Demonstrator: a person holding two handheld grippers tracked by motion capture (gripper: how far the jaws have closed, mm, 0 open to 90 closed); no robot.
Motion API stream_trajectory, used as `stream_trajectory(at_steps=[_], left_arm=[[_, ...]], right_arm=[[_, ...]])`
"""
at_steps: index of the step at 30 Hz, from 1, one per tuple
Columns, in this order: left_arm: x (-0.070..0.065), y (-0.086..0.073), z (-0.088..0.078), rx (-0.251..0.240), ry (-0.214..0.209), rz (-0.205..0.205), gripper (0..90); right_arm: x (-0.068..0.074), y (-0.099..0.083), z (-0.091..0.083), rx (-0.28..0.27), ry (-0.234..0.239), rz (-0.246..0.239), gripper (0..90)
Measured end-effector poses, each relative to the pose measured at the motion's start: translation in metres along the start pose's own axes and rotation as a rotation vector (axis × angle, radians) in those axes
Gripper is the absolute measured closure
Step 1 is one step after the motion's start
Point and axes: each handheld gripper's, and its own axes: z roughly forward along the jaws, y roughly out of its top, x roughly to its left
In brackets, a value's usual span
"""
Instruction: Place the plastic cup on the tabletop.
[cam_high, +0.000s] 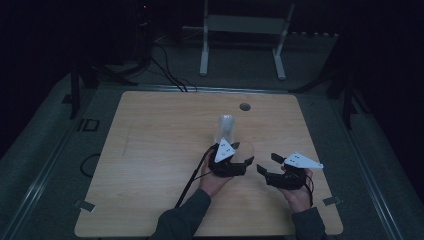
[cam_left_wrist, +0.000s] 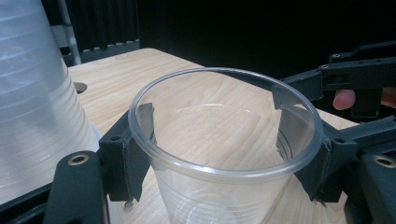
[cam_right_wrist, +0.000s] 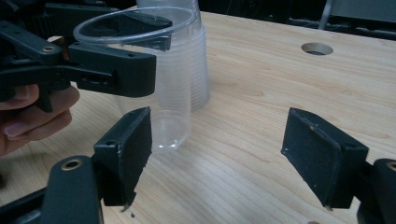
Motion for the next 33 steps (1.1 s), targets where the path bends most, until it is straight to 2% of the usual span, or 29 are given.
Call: stream_trajectory(at_steps=[16, 33], left_arm=[[0.000, -0.005, 0.004, -0.003, 0.033, 0.002, 28.1], [-0.001, -0.012, 0.011, 0.013, 0.036, 0.006, 28.1]], right_arm=[[-0.001, 0.000, -0.001, -0.001, -0.001, 0.003, 23.9], [-0.001, 0.000, -0.001, -0.003, -0.002, 0.004, 23.9]])
